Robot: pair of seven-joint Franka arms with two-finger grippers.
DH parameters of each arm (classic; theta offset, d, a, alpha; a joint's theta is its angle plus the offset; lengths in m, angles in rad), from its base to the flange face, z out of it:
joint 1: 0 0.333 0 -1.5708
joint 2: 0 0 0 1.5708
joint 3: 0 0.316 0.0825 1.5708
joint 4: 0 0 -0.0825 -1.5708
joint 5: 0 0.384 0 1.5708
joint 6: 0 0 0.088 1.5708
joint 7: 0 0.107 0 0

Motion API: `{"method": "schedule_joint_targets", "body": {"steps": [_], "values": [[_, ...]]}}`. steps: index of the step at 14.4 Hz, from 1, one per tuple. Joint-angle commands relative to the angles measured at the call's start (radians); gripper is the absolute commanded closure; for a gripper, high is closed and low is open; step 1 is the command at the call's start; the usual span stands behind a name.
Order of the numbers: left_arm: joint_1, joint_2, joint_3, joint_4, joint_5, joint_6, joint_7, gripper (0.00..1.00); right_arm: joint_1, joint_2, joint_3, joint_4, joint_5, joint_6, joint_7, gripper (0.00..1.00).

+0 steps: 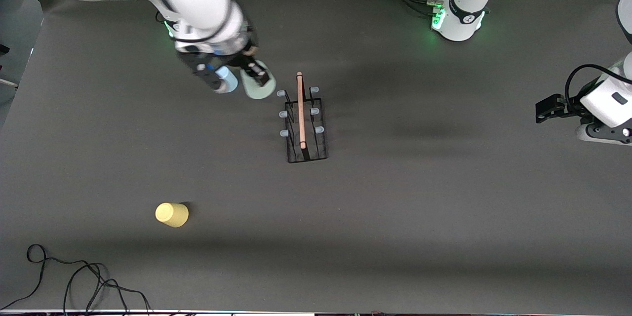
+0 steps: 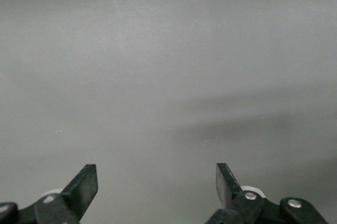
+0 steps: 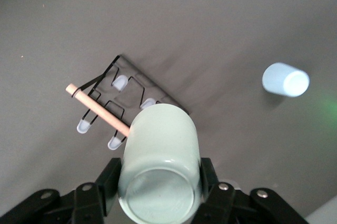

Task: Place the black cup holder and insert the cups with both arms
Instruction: 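Lift and carry the green cup over the rack with the right gripper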

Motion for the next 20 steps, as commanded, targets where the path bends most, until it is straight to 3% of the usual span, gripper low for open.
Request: {"method": "schedule_joint_targets", "body": {"steps": [1, 4, 8, 12, 16, 20], "values": [[-0.003, 0.007, -0.002, 0.017, 0.003, -0.026, -0.024, 0.00, 0.024, 0.050, -0.014, 0.010, 0.014, 0.030, 0.053, 1.00], [-0.003, 0.006, -0.002, 0.014, 0.004, -0.028, -0.025, 0.00, 0.030, 0.049, -0.014, -0.100, 0.066, 0.122, 0.054, 1.00], [-0.003, 0.006, -0.003, 0.014, 0.004, -0.028, -0.024, 0.00, 0.069, 0.032, -0.014, -0.251, 0.068, 0.260, 0.056, 1.00], [-0.003, 0.006, -0.003, 0.014, 0.004, -0.028, -0.024, 0.00, 0.095, 0.032, -0.016, -0.332, 0.072, 0.325, 0.054, 1.00], [-0.003, 0.006, -0.003, 0.014, 0.004, -0.028, -0.024, 0.00, 0.095, 0.043, -0.016, -0.343, 0.072, 0.345, 0.054, 1.00], [-0.003, 0.006, -0.003, 0.014, 0.004, -0.028, -0.024, 0.00, 0.095, 0.061, -0.014, -0.421, 0.074, 0.481, 0.054, 1.00]]}}
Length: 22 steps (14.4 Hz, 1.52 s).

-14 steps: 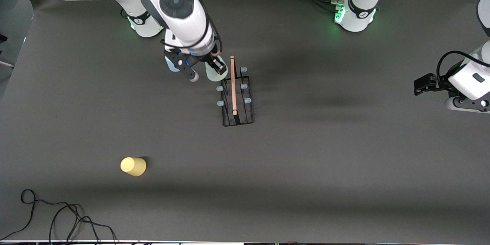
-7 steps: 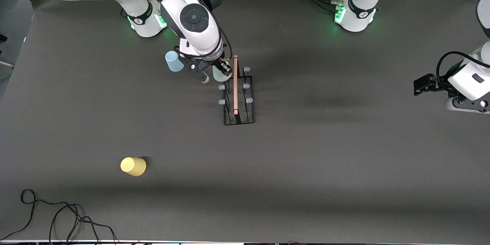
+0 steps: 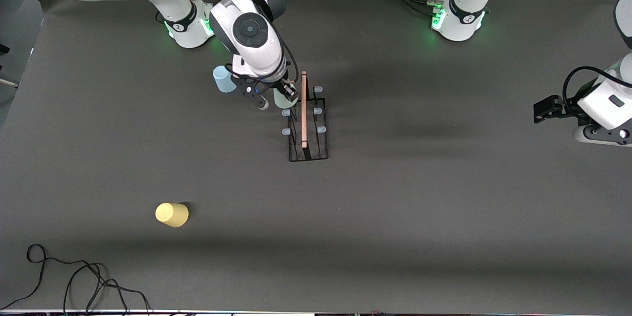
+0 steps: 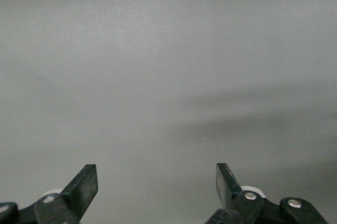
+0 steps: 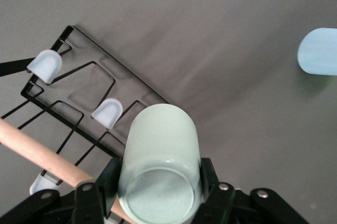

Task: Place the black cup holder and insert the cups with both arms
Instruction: 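Lower the green cup onto a rack peg and open the right gripper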

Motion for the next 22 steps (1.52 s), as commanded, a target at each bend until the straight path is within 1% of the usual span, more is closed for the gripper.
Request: {"method": "schedule_joint_targets", "body": {"steps": [1, 4, 5, 6, 7, 9, 10, 13, 14, 15, 17, 19, 20, 21, 22], "values": [[-0.003, -0.001, -0.003, 0.014, 0.004, -0.020, -0.014, 0.00, 0.012, 0.010, -0.009, -0.049, 0.022, 0.074, 0.016, 1.00], [-0.003, -0.001, -0.003, 0.014, 0.004, -0.020, -0.014, 0.00, 0.012, 0.029, -0.009, -0.046, 0.027, 0.089, 0.017, 1.00], [-0.003, 0.001, -0.003, 0.014, 0.004, -0.020, -0.014, 0.00, 0.012, 0.035, -0.009, -0.043, 0.043, 0.091, 0.016, 0.81], [-0.003, -0.001, -0.003, 0.014, 0.004, -0.020, -0.014, 0.00, 0.010, 0.035, -0.011, -0.040, 0.056, 0.091, 0.016, 0.22], [-0.003, -0.001, -0.003, 0.014, 0.004, -0.020, -0.014, 0.00, 0.004, 0.033, -0.014, -0.036, 0.056, 0.089, 0.016, 0.00], [-0.001, 0.001, -0.003, 0.014, 0.004, -0.020, -0.014, 0.00, -0.002, 0.021, -0.020, 0.013, 0.056, 0.044, 0.010, 0.00], [-0.003, 0.001, -0.003, 0.014, 0.004, -0.020, -0.014, 0.00, -0.002, 0.016, -0.036, 0.070, 0.056, -0.032, 0.008, 0.00], [-0.003, 0.001, -0.003, 0.014, 0.004, -0.020, -0.014, 0.00, -0.002, 0.018, -0.096, 0.290, 0.042, -0.309, -0.010, 0.00], [-0.001, 0.001, -0.003, 0.014, 0.004, -0.020, -0.014, 0.00, -0.002, 0.018, -0.121, 0.349, 0.040, -0.362, -0.042, 0.00], [-0.001, 0.001, -0.003, 0.014, 0.004, -0.020, -0.014, 0.00, -0.003, 0.018, -0.159, 0.401, 0.040, -0.412, -0.140, 0.00], [-0.001, 0.001, -0.003, 0.014, 0.004, -0.020, -0.014, 0.00, -0.003, 0.026, -0.262, 0.463, 0.042, -0.460, -0.342, 0.00], [-0.001, 0.001, -0.003, 0.014, 0.004, -0.020, -0.013, 0.00, -0.009, 0.033, -0.369, 0.477, 0.040, -0.460, -0.616, 0.00], [-0.001, 0.001, -0.003, 0.014, 0.004, -0.020, -0.013, 0.00, -0.032, 0.048, -0.423, 0.480, 0.040, -0.460, -0.768, 0.00], [-0.001, 0.001, -0.003, 0.014, 0.004, -0.020, -0.013, 0.00, -0.060, 0.068, -0.457, 0.481, 0.042, -0.451, -0.911, 0.00], [-0.001, 0.001, -0.003, 0.014, 0.004, -0.020, -0.013, 0.00, -0.113, 0.107, -0.472, 0.507, 0.044, -0.444, -1.045, 0.00]]}}
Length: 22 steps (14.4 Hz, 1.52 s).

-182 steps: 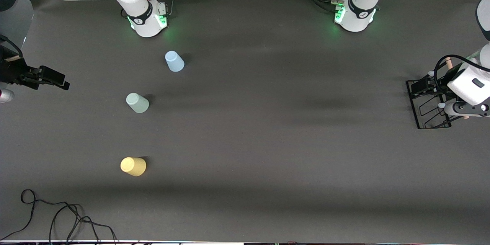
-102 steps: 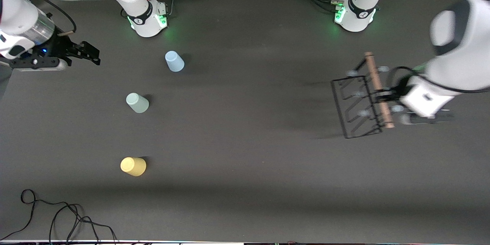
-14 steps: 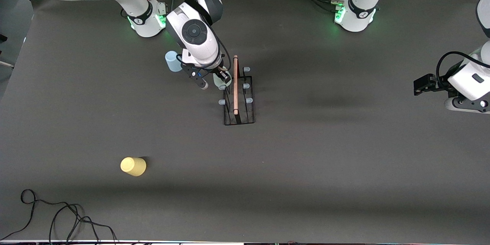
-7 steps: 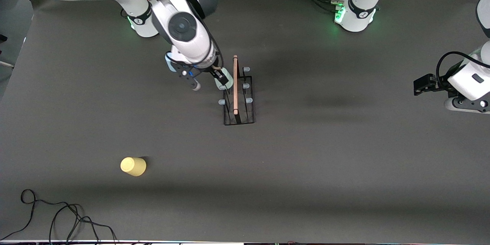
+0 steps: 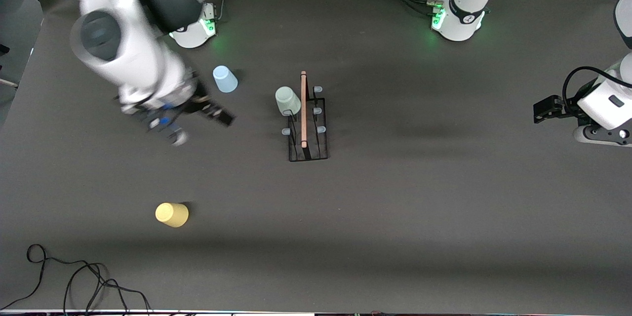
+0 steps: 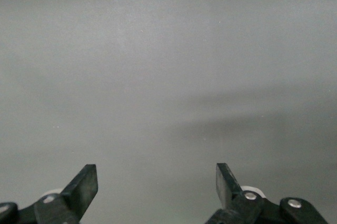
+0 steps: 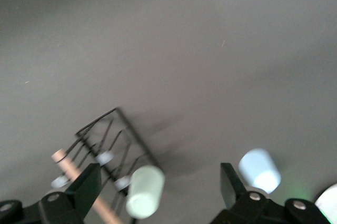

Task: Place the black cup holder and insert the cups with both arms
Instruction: 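Move the right gripper down to the yellow cup, then close the right gripper around the yellow cup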

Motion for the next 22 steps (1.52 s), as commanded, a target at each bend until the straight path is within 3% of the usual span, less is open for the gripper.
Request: {"method": "schedule_joint_targets", "body": {"steps": [1, 4, 7, 17, 22], "values": [[-0.001, 0.000, -0.003, 0.014, 0.004, -0.020, -0.013, 0.00, -0.134, 0.134, -0.041, 0.117, 0.018, -0.004, -0.365, 0.00], [-0.001, 0.000, -0.003, 0.014, 0.004, -0.020, -0.013, 0.00, -0.301, 0.285, -0.037, 0.284, 0.024, -0.004, -0.633, 0.00], [0.001, 0.000, -0.003, 0.014, 0.004, -0.020, -0.013, 0.00, -0.360, 0.366, -0.034, 0.363, 0.059, 0.020, -0.771, 0.00], [0.001, 0.000, -0.003, 0.012, 0.004, -0.020, -0.013, 0.00, -0.371, 0.590, 0.003, 0.216, 0.234, 0.460, -0.848, 0.00], [0.001, 0.000, -0.003, 0.012, 0.004, -0.020, -0.013, 0.00, -0.371, 0.655, 0.018, 0.202, 0.282, 0.519, -0.851, 0.00]]}}
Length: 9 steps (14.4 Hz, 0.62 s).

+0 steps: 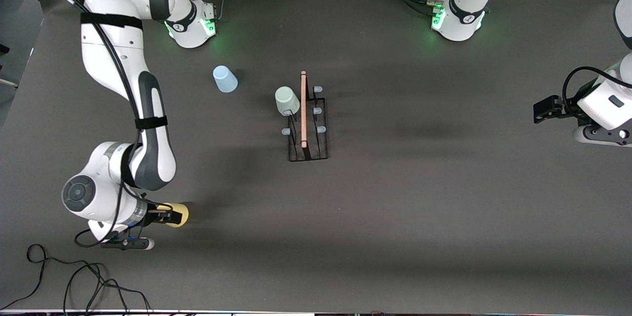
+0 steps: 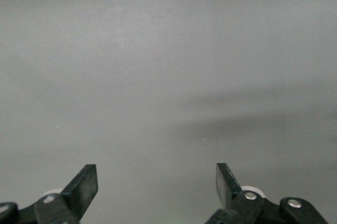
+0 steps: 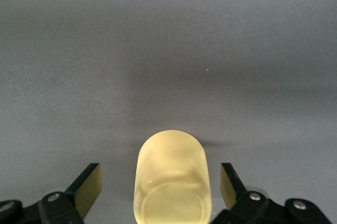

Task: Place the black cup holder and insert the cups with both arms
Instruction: 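Close the right gripper around the yellow cup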

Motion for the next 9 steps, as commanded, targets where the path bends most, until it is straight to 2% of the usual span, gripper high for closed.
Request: {"method": "schedule_joint_targets", "body": {"steps": [1, 4, 5, 7, 8, 9], "values": [[-0.001, 0.000, -0.003, 0.013, 0.004, -0.020, -0.012, 0.00, -0.004, 0.002, 0.010, -0.026, 0.035, 0.014, -0.034, 0.00], [0.001, 0.000, -0.003, 0.012, 0.004, -0.020, -0.012, 0.00, -0.004, 0.000, 0.009, -0.054, 0.035, 0.013, -0.036, 0.00], [0.001, 0.000, -0.003, 0.012, 0.004, -0.020, -0.012, 0.00, -0.004, 0.002, 0.009, -0.056, 0.034, 0.011, -0.036, 0.06], [0.001, 0.000, -0.003, 0.012, 0.004, -0.020, -0.012, 0.00, -0.006, -0.004, 0.009, -0.056, 0.034, -0.013, -0.070, 0.58], [0.001, 0.000, -0.003, 0.013, 0.004, -0.020, -0.012, 0.00, -0.007, -0.012, 0.009, -0.049, 0.034, -0.052, -0.074, 0.79], [0.001, 0.000, -0.003, 0.012, 0.004, -0.020, -0.012, 0.00, -0.007, -0.027, 0.006, -0.045, 0.032, -0.076, -0.074, 0.88]]}}
